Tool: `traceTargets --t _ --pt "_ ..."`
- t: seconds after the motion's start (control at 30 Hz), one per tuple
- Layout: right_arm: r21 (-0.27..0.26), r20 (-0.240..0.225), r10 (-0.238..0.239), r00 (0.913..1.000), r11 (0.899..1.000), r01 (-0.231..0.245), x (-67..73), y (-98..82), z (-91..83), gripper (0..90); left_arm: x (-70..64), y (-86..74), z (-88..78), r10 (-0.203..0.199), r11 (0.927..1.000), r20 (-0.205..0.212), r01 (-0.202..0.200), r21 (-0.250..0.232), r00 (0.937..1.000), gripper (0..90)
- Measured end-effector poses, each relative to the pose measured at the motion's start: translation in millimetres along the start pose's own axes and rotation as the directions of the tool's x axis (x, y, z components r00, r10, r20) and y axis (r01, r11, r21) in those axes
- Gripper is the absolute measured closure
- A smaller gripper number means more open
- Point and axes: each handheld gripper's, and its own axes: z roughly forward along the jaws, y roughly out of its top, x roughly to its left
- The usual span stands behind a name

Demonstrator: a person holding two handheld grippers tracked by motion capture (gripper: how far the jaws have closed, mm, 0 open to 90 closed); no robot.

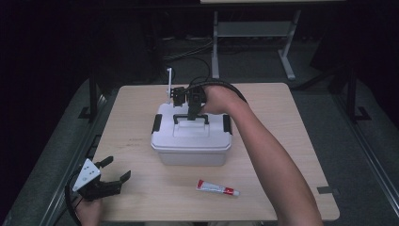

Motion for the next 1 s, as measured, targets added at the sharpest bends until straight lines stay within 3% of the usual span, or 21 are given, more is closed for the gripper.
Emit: traceTargets --t 0.53,1.0 --pt "0.011 -0.033 0.004 0.9994 1.0 -0.003 -6.4 0.9 -2.1 84.1 0.0 -0.3 0.0 -0.006 1.0 -0.001 0.006 -0.003 1.0 13.5" --pt "0.0 -0.018 0.005 0.9998 1.0 -0.005 -4.8 -1.8 -15.6 84.2 -0.4 0.1 0.0 -0.002 1.0 0.0 0.002 0.0 1.0 13.5"
